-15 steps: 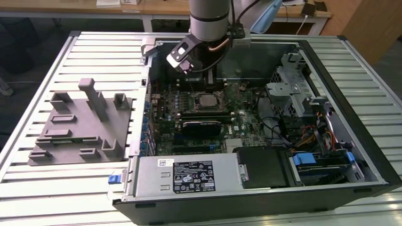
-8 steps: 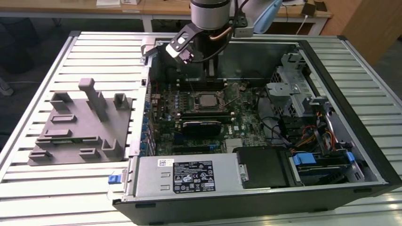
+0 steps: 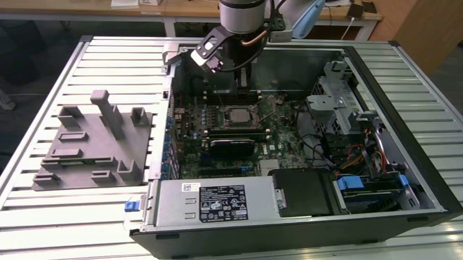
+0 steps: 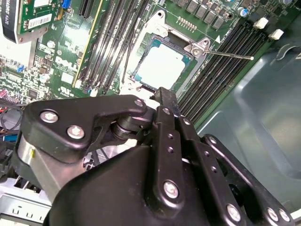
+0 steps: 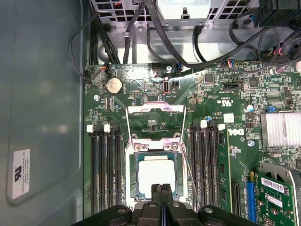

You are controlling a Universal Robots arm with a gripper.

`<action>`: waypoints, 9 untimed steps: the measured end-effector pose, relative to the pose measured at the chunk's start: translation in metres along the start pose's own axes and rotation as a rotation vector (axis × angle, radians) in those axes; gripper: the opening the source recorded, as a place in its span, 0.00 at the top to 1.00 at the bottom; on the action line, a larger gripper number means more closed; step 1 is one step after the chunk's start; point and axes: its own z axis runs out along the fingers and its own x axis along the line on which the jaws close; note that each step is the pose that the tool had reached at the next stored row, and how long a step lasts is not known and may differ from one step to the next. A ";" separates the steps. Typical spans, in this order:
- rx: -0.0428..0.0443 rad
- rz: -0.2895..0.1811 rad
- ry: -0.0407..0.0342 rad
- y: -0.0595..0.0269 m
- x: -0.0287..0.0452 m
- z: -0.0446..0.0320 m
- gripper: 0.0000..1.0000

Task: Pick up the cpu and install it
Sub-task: 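Place the cpu into insertion slot, then close the cpu cover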

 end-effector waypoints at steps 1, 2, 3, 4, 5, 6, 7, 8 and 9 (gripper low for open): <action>0.0000 0.000 -0.0001 0.0000 0.0000 0.0000 0.89; 0.0000 0.000 0.0000 0.0000 0.0000 -0.0002 0.89; 0.0000 0.000 0.0000 0.0000 0.0000 -0.0005 0.89; 0.0000 0.000 -0.0001 0.0000 0.0000 -0.0005 0.89; 0.0000 0.000 0.0000 0.0000 0.0000 -0.0005 0.89; 0.0000 0.000 -0.0001 0.0000 0.0000 -0.0006 0.89; 0.0000 0.000 -0.0001 0.0000 0.0000 -0.0006 0.89; -0.0001 0.000 0.0000 0.0001 0.0000 -0.0006 0.89; 0.0000 0.000 -0.0001 0.0000 0.0000 -0.0006 0.89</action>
